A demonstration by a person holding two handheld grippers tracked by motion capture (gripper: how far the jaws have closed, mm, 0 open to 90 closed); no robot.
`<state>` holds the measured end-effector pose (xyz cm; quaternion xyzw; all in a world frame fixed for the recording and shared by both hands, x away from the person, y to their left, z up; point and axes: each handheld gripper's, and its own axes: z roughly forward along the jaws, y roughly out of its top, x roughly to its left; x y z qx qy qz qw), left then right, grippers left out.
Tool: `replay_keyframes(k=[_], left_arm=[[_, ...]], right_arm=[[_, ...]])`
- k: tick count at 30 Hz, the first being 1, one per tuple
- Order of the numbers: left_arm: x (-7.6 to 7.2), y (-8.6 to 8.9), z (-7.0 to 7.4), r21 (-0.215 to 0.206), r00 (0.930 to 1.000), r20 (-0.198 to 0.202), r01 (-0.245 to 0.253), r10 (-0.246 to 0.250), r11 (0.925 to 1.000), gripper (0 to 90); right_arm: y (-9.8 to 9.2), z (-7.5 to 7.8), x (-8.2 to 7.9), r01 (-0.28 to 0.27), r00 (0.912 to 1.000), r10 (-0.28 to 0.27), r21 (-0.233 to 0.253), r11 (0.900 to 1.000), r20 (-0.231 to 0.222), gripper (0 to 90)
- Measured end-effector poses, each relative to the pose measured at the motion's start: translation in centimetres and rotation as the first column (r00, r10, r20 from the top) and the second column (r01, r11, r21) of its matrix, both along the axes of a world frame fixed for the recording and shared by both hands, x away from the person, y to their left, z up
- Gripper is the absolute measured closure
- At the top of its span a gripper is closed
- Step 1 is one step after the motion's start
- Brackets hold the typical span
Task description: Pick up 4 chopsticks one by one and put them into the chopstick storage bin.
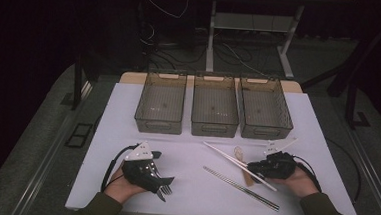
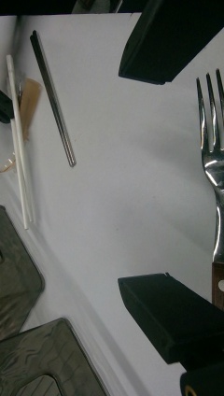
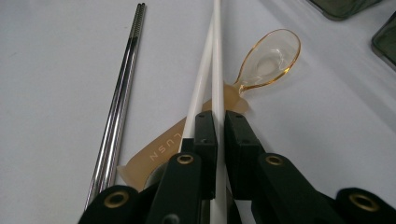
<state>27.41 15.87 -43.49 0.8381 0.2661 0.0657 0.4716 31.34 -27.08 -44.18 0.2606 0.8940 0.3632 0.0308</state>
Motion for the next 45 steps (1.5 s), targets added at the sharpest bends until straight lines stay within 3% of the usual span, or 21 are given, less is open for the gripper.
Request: replay_keyframes(k=[18, 22, 38, 45], left_arm=[[0.0, 0.0, 0.0, 0.001, 1.0000, 0.000, 0.001, -0.001, 1.0000, 0.3], [0.0, 0.0, 0.0, 0.001, 1.0000, 0.000, 0.001, -0.001, 1.0000, 0.3], [-0.1, 0.0, -0.1, 0.002, 1.0000, 0.003, 0.001, -0.001, 1.0000, 0.3], [0.0, 0.1, -0.2, 0.011, 1.0000, 0.007, 0.002, -0.002, 0.9999, 0.2]], right_arm=[[-0.5, 0.3, 0.0, 0.026, 0.9997, -0.026, 0.018, 0.999, -0.002, 84.5], [-0.7, 0.5, 0.1, 0.053, 0.9985, -0.054, 0.024, 0.998, 0.006, 84.5], [-1.5, 1.5, -0.1, 0.061, 0.9982, -0.060, 0.101, 0.993, -0.009, 84.6], [-1.8, 2.2, -0.2, 0.066, 0.9976, -0.068, 0.144, 0.987, 0.009, 84.6]])
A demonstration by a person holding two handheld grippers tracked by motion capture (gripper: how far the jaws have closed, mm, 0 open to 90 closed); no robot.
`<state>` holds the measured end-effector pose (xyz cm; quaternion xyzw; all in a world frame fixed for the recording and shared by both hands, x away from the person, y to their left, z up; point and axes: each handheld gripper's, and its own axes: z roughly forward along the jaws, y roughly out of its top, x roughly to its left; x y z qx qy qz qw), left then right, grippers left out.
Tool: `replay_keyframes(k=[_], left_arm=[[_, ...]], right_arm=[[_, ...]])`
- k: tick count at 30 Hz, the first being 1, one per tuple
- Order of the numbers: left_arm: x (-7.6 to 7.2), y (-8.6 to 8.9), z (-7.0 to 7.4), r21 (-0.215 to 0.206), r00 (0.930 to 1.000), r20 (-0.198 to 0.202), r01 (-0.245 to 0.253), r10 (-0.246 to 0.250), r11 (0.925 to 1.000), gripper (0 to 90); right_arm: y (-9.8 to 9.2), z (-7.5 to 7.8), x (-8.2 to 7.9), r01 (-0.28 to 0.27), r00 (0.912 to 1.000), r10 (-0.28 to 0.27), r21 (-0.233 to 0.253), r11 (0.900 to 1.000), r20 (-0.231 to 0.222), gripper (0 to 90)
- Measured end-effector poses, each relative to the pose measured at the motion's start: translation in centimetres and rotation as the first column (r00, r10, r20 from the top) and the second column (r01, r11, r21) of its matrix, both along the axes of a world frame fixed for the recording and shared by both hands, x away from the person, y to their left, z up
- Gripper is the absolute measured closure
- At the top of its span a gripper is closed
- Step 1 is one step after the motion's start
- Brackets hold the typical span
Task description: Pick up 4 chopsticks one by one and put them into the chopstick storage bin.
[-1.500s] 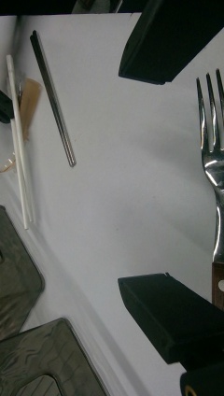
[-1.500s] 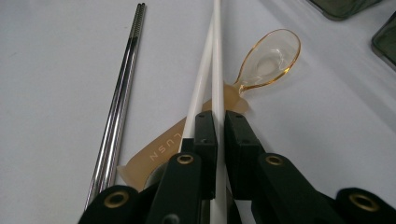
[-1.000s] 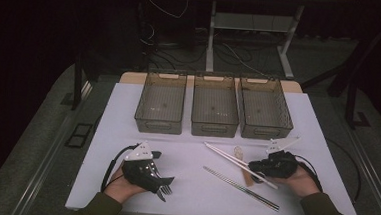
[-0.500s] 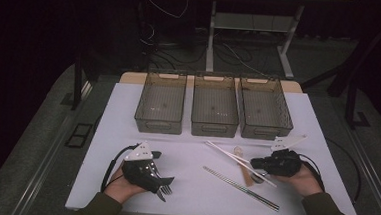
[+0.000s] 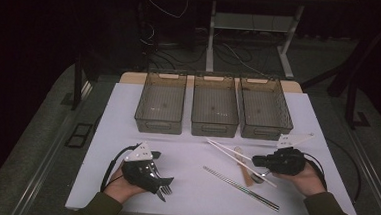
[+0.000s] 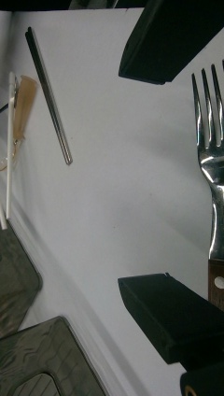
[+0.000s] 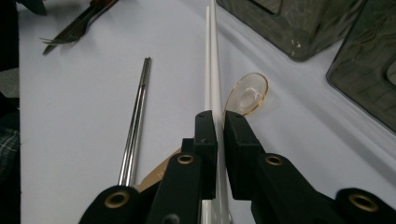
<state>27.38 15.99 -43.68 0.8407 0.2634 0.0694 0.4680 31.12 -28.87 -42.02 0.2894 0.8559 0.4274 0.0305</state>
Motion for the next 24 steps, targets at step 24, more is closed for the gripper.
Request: replay_keyframes(k=[24], left_arm=[[-0.3, 0.4, -0.3, -0.013, 1.0000, 0.006, -0.002, 0.003, 0.9999, 0.0]], right_arm=[[0.7, 3.1, -0.2, 0.032, 0.9991, -0.035, 0.095, 0.995, 0.026, 84.6]])
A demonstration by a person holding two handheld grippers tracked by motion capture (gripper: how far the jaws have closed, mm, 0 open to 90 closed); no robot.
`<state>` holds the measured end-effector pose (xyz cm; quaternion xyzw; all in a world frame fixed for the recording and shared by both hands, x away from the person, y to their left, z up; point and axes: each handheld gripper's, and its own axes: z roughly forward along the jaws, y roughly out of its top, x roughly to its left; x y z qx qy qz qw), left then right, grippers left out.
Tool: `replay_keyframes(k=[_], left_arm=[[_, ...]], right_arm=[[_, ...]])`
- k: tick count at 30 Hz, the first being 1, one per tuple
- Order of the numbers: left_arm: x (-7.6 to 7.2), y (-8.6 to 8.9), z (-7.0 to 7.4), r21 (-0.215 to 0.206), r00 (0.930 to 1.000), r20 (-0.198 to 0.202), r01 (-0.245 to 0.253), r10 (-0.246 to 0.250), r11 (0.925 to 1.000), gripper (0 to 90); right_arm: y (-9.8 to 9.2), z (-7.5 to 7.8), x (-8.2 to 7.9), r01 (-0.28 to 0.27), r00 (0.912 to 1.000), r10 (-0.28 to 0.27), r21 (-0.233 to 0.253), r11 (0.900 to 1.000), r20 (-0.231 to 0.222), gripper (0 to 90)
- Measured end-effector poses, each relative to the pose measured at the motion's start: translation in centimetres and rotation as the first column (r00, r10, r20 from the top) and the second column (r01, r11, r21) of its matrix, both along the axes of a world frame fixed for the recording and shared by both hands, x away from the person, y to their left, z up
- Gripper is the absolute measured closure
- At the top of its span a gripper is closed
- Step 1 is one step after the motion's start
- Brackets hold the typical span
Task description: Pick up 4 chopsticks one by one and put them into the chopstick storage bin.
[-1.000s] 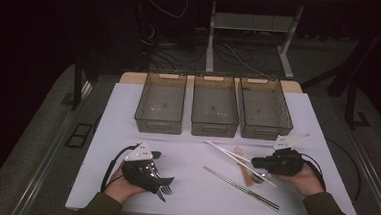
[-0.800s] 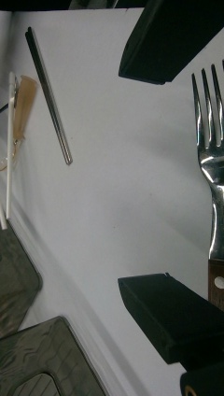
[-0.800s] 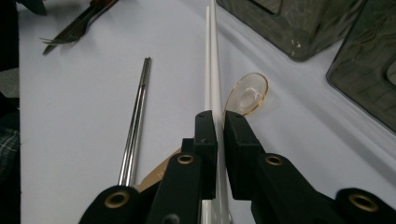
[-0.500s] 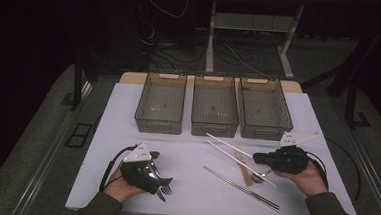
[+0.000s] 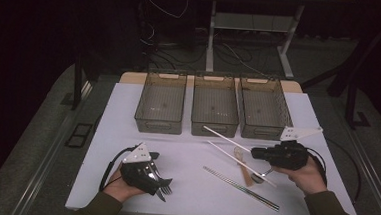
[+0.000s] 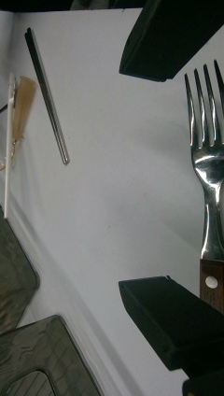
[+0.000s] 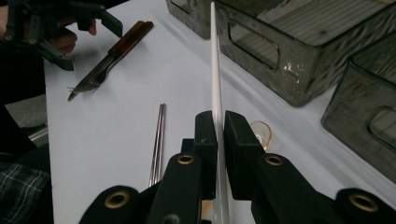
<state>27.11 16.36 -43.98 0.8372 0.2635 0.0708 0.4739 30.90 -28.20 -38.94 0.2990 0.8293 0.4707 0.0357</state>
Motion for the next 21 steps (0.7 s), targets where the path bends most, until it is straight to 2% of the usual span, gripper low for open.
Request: replay_keyframes(k=[1, 12, 21], left_arm=[[0.0, 0.0, 0.0, 0.001, 1.0000, 0.001, 0.000, 0.000, 1.0000, 0.0], [-0.1, 0.0, 0.1, -0.011, 1.0000, 0.000, -0.001, 0.001, 0.9999, 0.0], [-0.1, -0.1, 0.1, -0.013, 1.0000, 0.007, -0.006, 0.006, 0.9999, 0.0]], right_arm=[[0.2, 0.2, 0.0, 0.003, 1.0000, -0.003, 0.010, 1.000, 0.002, 84.6], [1.3, 1.0, 0.2, 0.013, 0.9999, -0.013, 0.011, 1.000, 0.006, 84.6], [2.9, 1.6, 0.9, 0.030, 0.9995, -0.030, 0.012, 0.999, 0.006, 84.6]])
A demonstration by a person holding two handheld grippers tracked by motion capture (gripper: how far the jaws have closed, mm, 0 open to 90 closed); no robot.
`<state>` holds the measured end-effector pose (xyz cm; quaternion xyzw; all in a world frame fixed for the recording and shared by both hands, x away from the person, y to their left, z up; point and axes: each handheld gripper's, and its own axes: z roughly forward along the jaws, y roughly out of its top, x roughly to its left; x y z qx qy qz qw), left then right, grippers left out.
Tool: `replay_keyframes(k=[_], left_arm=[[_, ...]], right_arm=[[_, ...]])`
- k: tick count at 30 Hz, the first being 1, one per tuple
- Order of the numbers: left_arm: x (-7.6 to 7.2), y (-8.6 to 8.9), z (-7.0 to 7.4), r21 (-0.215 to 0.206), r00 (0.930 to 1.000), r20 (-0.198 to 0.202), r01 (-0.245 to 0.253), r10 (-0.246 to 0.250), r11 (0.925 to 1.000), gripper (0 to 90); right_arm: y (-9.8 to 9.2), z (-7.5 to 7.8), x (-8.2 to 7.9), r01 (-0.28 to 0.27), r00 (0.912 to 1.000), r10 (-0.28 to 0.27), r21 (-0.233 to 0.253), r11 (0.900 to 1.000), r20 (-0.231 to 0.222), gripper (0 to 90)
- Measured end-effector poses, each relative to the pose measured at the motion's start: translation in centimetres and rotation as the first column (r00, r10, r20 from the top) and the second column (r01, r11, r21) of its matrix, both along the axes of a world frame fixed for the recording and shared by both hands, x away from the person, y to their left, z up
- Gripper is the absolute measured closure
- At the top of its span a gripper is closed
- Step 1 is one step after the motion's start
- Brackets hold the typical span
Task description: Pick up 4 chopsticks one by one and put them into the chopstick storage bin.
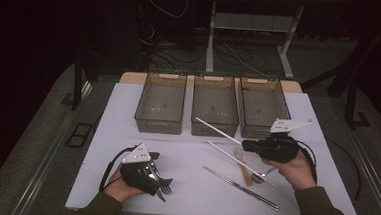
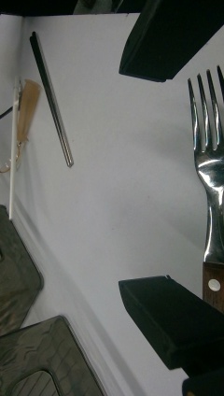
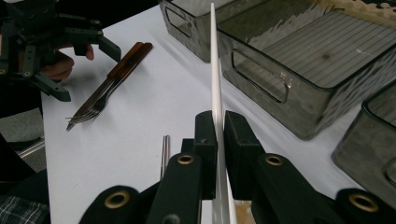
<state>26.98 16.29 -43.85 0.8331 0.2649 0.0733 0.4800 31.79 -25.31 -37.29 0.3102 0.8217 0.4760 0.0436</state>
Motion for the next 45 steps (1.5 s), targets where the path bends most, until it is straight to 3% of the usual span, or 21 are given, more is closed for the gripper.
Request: replay_keyframes(k=[15, 35, 45], left_arm=[[0.0, 0.0, -0.1, -0.001, 1.0000, -0.002, -0.008, 0.008, 1.0000, 0.0], [0.1, -0.1, -0.1, 0.006, 1.0000, 0.000, 0.000, 0.000, 1.0000, 0.0], [0.1, -0.2, 0.0, 0.010, 1.0000, -0.006, 0.007, -0.007, 0.9999, 0.0]], right_arm=[[3.5, 1.2, 2.1, 0.022, 0.9997, -0.022, -0.005, 1.000, 0.010, 84.5], [6.5, 2.6, 4.9, 0.041, 0.9992, -0.041, 0.005, 0.999, -0.001, 84.6], [8.8, 3.4, 6.7, 0.066, 0.9978, -0.066, -0.019, 0.998, -0.004, 84.5]])
